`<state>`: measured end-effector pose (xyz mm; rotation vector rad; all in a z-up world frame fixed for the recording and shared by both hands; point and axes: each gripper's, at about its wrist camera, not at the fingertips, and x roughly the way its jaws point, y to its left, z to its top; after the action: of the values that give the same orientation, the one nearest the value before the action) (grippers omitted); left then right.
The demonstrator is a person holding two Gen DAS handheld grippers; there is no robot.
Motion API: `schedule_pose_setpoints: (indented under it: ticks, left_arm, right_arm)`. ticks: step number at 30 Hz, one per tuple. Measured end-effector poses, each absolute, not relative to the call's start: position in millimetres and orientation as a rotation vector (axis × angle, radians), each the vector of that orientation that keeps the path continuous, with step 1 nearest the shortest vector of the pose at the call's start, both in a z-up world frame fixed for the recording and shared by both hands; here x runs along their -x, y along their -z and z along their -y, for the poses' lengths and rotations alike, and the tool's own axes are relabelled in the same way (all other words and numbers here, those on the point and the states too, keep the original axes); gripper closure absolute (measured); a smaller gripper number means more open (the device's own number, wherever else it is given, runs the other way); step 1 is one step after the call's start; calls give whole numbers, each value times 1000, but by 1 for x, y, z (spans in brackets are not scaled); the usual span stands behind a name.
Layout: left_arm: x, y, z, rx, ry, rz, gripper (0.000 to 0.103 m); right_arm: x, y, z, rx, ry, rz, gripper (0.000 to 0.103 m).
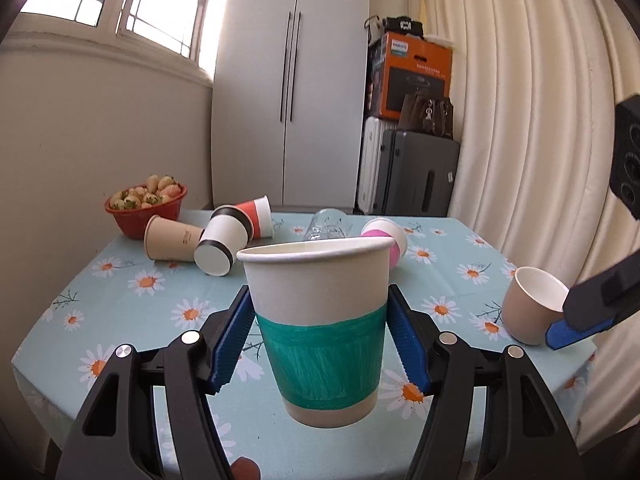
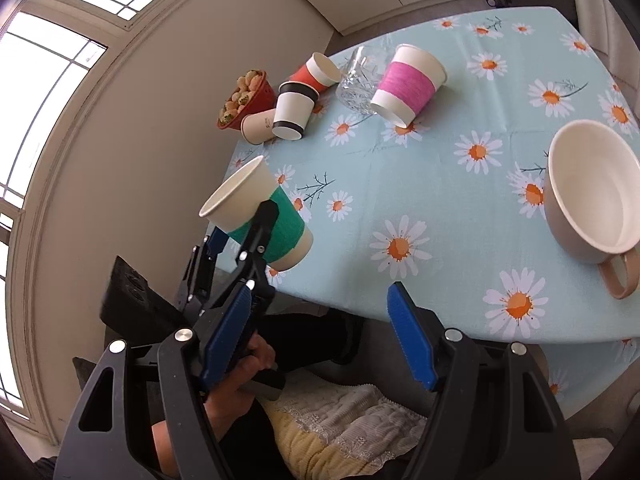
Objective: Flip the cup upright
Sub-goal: 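Rotate the teal-banded cup upright in the left tool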
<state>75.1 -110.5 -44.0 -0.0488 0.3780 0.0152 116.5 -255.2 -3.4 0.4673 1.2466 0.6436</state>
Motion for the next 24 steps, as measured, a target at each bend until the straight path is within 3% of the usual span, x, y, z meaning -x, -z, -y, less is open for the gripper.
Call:
schedule_pose_setpoints:
  ticks: [7, 16, 24]
  left_arm:
    - [-71, 71, 116, 51, -62, -251, 39]
    - [-80, 112, 116, 38, -108, -219, 39]
    - [-78, 115, 118, 38, -108, -187, 37]
  right_arm:
    - [-109, -4, 251, -409, -658, -1216, 32]
    - [-102, 2, 246, -347, -646, -1222, 32]
    - [-99, 11, 243, -347, -632, -1261, 32]
